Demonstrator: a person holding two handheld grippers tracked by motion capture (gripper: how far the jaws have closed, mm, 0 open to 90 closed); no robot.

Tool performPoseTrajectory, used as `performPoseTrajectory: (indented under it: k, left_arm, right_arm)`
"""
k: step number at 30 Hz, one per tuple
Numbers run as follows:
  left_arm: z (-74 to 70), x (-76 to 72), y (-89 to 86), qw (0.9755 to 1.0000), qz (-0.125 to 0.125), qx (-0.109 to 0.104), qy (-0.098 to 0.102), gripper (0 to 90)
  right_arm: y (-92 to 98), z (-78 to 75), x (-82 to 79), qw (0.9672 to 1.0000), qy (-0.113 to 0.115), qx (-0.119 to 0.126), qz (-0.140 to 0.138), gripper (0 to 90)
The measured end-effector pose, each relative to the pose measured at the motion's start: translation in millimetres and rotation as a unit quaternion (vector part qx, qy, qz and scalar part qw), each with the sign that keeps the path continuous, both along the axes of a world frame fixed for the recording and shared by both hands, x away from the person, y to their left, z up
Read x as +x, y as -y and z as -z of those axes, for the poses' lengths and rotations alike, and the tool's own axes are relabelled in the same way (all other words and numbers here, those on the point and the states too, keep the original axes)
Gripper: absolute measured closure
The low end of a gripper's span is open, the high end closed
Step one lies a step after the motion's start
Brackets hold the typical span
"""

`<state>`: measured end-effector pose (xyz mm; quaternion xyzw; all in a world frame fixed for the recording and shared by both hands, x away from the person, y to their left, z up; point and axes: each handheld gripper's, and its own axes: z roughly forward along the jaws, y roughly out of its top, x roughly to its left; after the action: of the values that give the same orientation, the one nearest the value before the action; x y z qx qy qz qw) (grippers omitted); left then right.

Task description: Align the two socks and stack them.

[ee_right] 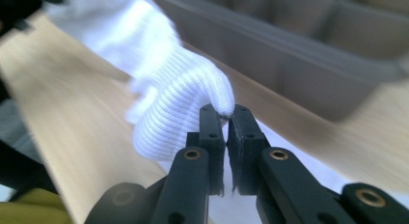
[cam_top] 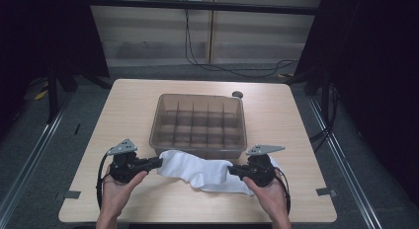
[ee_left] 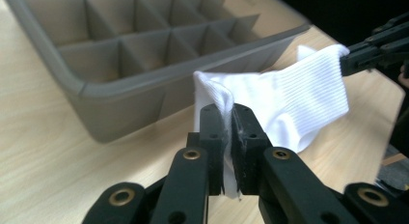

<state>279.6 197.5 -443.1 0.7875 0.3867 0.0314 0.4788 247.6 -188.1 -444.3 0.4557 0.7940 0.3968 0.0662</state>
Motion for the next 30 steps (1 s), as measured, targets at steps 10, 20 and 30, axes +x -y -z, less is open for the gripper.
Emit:
performPoseTrajectory:
  k: [10, 20, 30]
  left_arm:
    - [23.7, 12.2, 3.1, 0.9986, -0.023, 0.044, -0.019, 73.1]
    - [11.5, 7.3, -4.1, 0.9963, -0.054, 0.066, 0.017, 64.9]
    - [41.8, 12.6, 13.2, 0.9906, -0.03, 0.133, -0.009, 63.8]
  right_arm:
    - [3.6, 39.0, 15.5, 0.9975, -0.051, -0.039, 0.029, 71.5]
    - [-18.0, 29.7, 11.9, 0.9995, -0.011, -0.03, 0.006, 64.1]
    - [-42.6, 42.6, 14.9, 0.9964, -0.016, -0.079, -0.026, 61.9]
